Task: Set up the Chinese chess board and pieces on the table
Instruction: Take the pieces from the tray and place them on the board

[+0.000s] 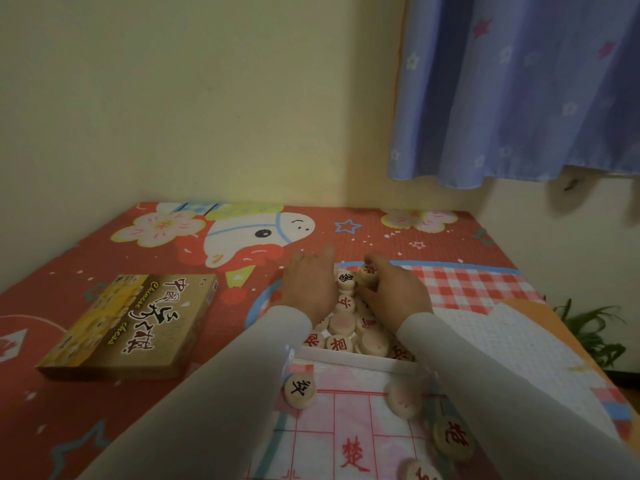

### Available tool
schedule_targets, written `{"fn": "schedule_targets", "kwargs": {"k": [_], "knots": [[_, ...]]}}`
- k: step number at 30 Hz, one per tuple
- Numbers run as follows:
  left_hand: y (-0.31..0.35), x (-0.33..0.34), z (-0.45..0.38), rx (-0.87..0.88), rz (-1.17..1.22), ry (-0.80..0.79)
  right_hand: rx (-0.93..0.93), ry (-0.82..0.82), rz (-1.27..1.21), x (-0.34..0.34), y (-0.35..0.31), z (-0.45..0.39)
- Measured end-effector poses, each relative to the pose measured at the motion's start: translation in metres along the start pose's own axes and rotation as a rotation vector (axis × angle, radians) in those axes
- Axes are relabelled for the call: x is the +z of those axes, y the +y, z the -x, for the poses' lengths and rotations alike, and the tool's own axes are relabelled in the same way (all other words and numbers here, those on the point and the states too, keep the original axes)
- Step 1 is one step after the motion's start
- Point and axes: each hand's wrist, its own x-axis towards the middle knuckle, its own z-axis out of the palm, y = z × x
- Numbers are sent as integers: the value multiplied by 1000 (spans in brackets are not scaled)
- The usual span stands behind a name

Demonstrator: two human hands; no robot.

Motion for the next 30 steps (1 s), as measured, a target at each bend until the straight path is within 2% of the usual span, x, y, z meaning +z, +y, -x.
{"fn": "schedule_targets", "kwargs": {"k": [5, 8, 10, 12, 16, 19, 21, 23, 26, 30], "knots": [[-1, -5, 6, -7, 46, -88, 1, -11, -91, -3, 4, 3], [1, -11, 8, -18, 48, -77, -2, -1, -150, -9, 5, 9], [3, -21, 9, -13, 153, -69, -10, 2, -185, -18, 5, 15], [9, -39, 14, -157, 512, -94, -12, 7, -227, -30, 3, 23], [21, -73, 34, -738, 1574, -204, -54, 16, -314, -50, -10, 43], [20, -88, 57, -935, 2056, -147, -108, 23, -378, -69, -30, 68], [17, -88, 72, -1015, 2135, -129, -147, 15, -376, -80, -44, 86], [23, -92, 88, -1055, 2045, -188, -186, -9, -348, -89, -56, 104], [37, -100, 113, -1033, 1887, -237, -221, -42, -348, -97, -68, 130], [57, -114, 145, -988, 1774, -419, -315, -115, -256, -98, -87, 157]]}}
